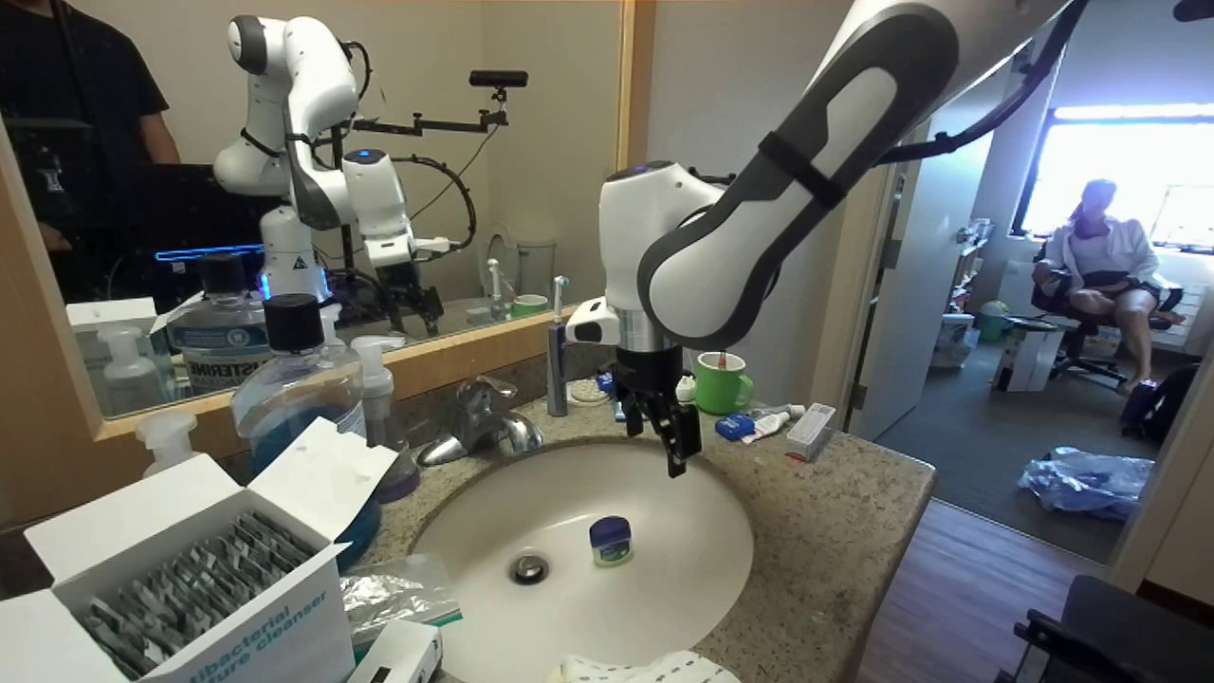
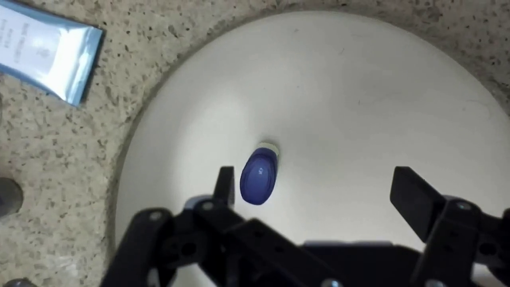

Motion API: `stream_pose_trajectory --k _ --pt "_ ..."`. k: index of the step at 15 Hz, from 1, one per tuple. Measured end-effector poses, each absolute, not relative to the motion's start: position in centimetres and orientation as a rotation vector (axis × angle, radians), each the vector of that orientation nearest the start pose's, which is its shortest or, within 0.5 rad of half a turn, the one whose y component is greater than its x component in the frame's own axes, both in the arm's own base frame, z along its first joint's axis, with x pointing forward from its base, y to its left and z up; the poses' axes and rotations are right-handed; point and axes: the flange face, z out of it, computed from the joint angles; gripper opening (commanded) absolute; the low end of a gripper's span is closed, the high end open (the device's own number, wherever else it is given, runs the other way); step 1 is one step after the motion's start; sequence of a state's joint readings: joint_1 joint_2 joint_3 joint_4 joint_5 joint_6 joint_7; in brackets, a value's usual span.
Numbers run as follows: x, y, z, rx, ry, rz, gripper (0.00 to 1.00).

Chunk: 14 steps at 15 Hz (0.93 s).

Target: Remove the Vaseline from the sink and place it on the right side of the counter

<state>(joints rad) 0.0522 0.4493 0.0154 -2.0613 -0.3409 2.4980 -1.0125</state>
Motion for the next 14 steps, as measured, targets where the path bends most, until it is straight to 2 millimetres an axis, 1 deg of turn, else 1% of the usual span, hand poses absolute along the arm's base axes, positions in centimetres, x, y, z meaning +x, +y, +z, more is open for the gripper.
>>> stream_pose_trajectory --k 2,4,7,14 --pt "59.3 3.4 19.4 -2.578 -2.045 0.202 1.0" --pt "59.7 2.4 18.5 -2.589 -2.012 0.223 1.0" --pt "60.4 1.4 18.1 -2.616 -1.96 0.264 1.0" --pt "60.3 1.6 17.8 -2.607 -1.962 0.268 1.0"
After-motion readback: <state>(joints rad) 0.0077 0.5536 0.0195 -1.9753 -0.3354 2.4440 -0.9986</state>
